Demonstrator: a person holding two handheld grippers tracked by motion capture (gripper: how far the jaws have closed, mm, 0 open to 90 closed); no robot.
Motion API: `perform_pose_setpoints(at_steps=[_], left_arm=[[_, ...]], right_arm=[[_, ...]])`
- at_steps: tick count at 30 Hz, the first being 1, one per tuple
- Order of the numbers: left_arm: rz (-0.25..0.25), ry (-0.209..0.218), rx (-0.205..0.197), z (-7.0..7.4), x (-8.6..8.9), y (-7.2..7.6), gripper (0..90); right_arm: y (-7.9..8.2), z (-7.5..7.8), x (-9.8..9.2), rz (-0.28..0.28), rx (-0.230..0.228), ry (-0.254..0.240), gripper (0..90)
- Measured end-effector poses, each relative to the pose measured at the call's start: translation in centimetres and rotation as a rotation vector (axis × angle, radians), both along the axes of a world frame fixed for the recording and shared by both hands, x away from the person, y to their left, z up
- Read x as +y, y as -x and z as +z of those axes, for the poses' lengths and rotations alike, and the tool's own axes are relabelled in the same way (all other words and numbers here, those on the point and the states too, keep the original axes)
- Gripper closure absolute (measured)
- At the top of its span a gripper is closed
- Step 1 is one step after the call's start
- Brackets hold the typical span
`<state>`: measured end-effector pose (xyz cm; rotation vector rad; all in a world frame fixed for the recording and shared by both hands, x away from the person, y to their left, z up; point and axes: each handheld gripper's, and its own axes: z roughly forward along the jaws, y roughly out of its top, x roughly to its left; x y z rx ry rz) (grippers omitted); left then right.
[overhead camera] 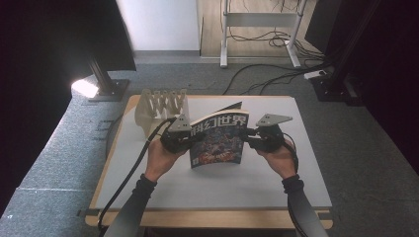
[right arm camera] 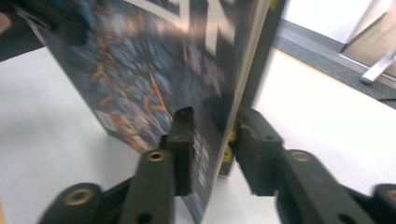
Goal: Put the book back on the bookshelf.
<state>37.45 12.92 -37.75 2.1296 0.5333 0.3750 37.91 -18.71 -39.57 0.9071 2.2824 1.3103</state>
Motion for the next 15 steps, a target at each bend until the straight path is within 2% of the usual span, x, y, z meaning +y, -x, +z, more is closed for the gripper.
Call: perform_pose_setpoints(at_steps=[3, 6, 13, 14, 15], left_arm=[[-0.002, 0.010, 0.012, 0.2, 0.4, 0.1, 82.8], [0.002, 0.020, 0.019, 0.4, 0.9, 0.1, 82.8], [0.012, 0.028, 0.035, 1.3, 2.0, 0.4, 82.9], [0.019, 0.027, 0.033, 1.6, 2.3, 0.6, 83.0], [0.019, 0.027, 0.033, 1.6, 2.3, 0.6, 83.0]], right_arm=[[0.1, -0.7, -1.3, -0.037, 0.011, -0.001, 52.6], [0.2, -1.3, -1.8, -0.056, 0.019, 0.001, 47.9], [0.3, -3.9, -2.9, -0.114, 0.043, 0.030, 33.6], [0.4, -4.8, -3.1, -0.135, 0.050, 0.038, 29.3], [0.4, -4.8, -3.1, -0.135, 0.050, 0.038, 29.3]])
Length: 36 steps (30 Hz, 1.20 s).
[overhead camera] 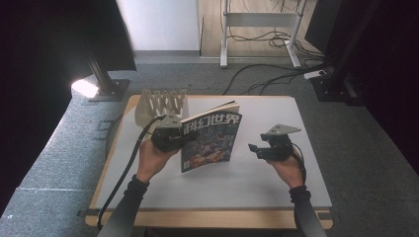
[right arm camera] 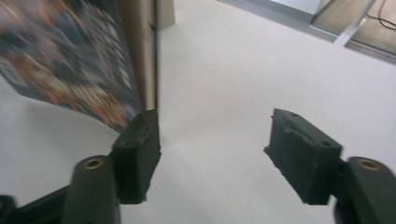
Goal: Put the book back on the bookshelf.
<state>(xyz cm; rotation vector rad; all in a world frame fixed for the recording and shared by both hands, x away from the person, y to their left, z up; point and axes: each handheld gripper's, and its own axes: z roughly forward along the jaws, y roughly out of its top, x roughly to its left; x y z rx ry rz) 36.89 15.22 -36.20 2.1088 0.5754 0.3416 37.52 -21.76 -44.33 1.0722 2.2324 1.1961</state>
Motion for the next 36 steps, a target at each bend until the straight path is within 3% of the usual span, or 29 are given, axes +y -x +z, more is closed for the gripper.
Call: perform_pose_setpoints(at_steps=[7, 12, 15, 26, 29, 36], left_arm=[[0.035, -0.001, -0.010, 0.9, 1.3, 0.4, 83.0], [0.055, 0.012, -0.006, 1.5, 2.5, 0.7, 82.9], [0.067, 0.010, -0.007, 1.8, 3.2, 0.9, 82.9], [0.144, 0.021, 0.004, 2.6, 6.2, 1.5, 82.9], [0.168, 0.028, 0.006, 2.7, 7.2, 1.7, 82.9], [0.232, 0.043, 0.000, 3.2, 9.6, 2.2, 82.9]], right_arm=[[0.4, -3.4, -0.2, -0.046, 0.048, 0.030, 13.7], [0.6, -4.7, -0.2, -0.074, 0.063, 0.052, 11.9], [0.9, -5.8, -0.1, -0.088, 0.085, 0.072, 2.8], [1.4, -8.4, 0.0, -0.098, 0.129, 0.094, 0.0], [1.4, -9.1, 0.1, -0.100, 0.141, 0.120, 0.0], [1.4, -9.3, 0.0, -0.104, 0.137, 0.114, 0.0]])
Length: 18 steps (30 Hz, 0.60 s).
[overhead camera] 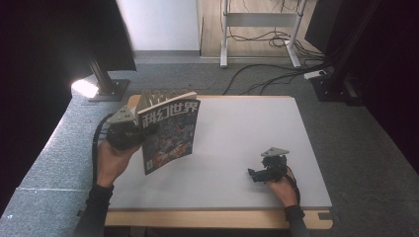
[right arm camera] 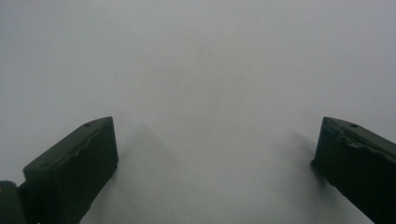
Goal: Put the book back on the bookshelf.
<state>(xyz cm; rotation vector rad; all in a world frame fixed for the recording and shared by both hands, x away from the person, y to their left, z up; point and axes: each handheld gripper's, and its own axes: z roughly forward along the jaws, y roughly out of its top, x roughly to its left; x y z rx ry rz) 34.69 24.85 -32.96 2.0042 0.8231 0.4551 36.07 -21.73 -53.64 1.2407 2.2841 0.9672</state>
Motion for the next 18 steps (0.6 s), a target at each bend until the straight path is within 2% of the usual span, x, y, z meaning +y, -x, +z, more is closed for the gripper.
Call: perform_pose_setpoints(at_steps=[10, 12, 18], left_arm=[[0.091, -0.003, -0.003, 0.7, 3.9, 0.8, 82.8], [0.122, -0.004, -0.004, 0.8, 5.1, 0.9, 82.8], [0.181, 0.003, 0.001, 0.8, 6.9, 1.0, 82.9]], right_arm=[[0.0, -0.1, 0.0, -0.002, -0.003, -0.002, 0.0], [0.0, -0.1, 0.0, -0.001, -0.004, -0.002, 0.0], [0.0, -0.1, 0.0, -0.002, -0.005, -0.001, 0.0]])
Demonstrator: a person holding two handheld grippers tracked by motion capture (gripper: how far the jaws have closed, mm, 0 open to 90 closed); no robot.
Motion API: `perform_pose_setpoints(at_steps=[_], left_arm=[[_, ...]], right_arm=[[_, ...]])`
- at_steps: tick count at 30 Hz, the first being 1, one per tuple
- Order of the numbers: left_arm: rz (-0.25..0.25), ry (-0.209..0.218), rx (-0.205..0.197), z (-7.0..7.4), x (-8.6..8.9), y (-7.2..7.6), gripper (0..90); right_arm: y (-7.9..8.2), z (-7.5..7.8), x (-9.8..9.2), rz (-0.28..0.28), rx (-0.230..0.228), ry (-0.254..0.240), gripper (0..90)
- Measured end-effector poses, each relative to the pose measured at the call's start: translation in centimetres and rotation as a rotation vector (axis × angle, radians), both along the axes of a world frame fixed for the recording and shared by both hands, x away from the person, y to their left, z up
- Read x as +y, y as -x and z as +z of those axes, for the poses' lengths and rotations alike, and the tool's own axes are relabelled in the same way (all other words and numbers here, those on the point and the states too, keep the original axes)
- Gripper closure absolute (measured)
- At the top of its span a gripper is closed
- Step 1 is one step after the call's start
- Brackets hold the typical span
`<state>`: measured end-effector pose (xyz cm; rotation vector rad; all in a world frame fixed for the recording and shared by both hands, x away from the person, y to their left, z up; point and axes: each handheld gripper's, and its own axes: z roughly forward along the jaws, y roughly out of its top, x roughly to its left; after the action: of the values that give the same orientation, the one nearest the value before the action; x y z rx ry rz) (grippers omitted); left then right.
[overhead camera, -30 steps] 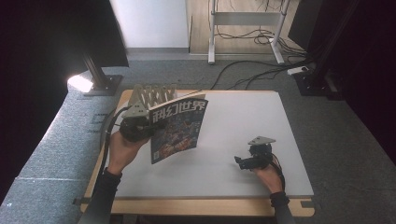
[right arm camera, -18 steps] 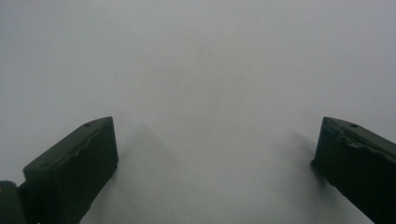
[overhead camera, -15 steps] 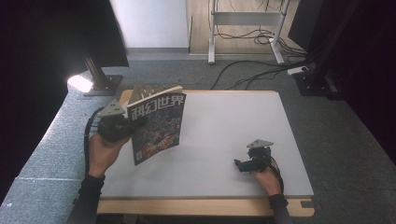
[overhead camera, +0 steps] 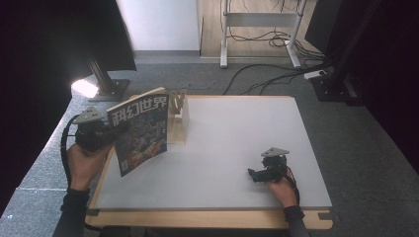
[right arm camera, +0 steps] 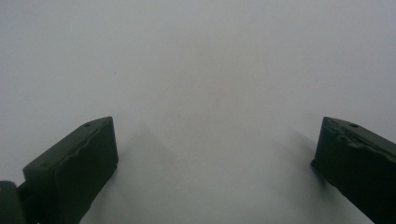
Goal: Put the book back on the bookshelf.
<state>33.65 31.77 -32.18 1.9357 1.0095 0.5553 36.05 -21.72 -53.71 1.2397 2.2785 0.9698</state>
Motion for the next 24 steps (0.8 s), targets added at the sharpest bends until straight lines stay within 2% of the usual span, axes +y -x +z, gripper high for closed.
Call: perform_pose_setpoints(at_steps=[9, 24], left_arm=[[0.074, 0.001, 0.000, 0.1, 1.9, -0.8, 82.8], [0.136, 0.031, 0.007, -0.6, 0.9, -4.8, 82.9]], right_arm=[[0.0, 0.0, 0.0, 0.001, 0.000, 0.001, 0.0], [0.0, 0.0, 0.0, 0.002, -0.001, 0.001, 0.0]])
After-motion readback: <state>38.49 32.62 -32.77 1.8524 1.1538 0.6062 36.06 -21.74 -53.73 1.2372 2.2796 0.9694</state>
